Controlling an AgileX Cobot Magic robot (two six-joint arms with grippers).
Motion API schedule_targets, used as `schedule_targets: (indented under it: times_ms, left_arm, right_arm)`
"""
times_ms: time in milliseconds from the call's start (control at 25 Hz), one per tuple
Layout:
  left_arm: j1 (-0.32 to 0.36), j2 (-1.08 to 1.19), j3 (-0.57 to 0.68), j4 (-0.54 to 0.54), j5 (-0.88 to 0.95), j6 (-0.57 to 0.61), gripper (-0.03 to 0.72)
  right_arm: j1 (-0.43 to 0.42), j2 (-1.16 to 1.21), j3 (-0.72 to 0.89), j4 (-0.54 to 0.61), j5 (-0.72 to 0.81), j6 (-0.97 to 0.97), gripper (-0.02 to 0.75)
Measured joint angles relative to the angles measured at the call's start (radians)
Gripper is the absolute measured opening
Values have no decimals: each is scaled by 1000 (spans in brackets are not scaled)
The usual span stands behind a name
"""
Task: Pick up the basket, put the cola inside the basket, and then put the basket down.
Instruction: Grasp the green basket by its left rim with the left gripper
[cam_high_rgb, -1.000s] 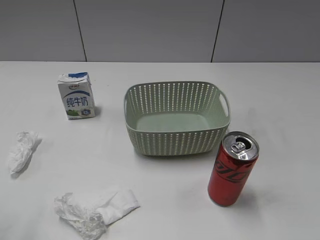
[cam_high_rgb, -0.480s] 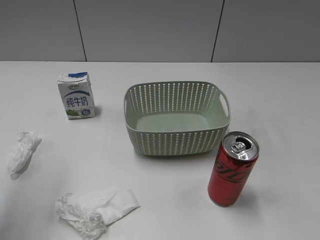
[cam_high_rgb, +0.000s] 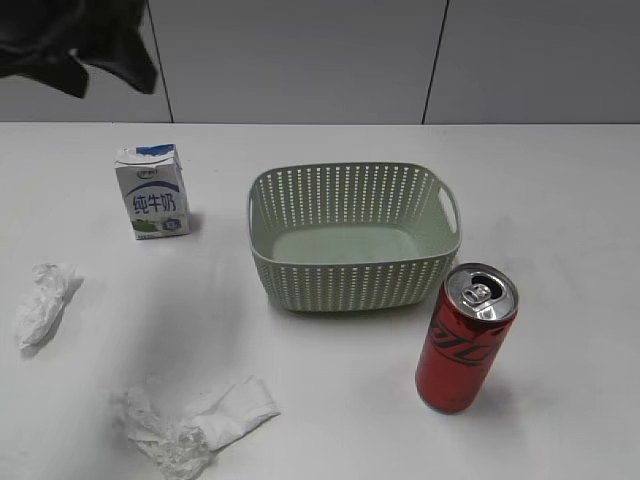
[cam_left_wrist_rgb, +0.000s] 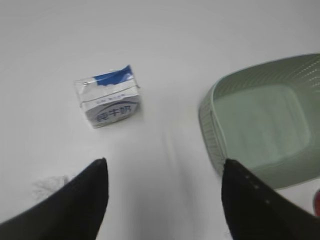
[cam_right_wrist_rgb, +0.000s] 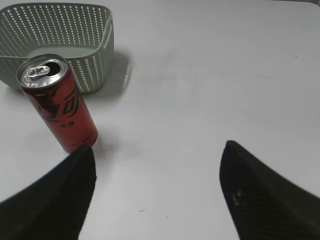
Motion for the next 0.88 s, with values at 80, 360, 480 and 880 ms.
schedule_targets:
  times_ms: [80,360,480,880]
  left_arm:
    - [-40,74,-49,6,11,-38,535]
    - [-155,334,-270,77,150,-186,515]
    - [-176,442,-359,82,221,-232,503]
    - [-178,650,-418,0,215,-259,501]
  right_arm:
    - [0,0,0,0,0,0,585]
    - [0,0,0,0,0,-1,585]
    - [0,0,0,0,0,0,585]
    - [0,0,0,0,0,0,585]
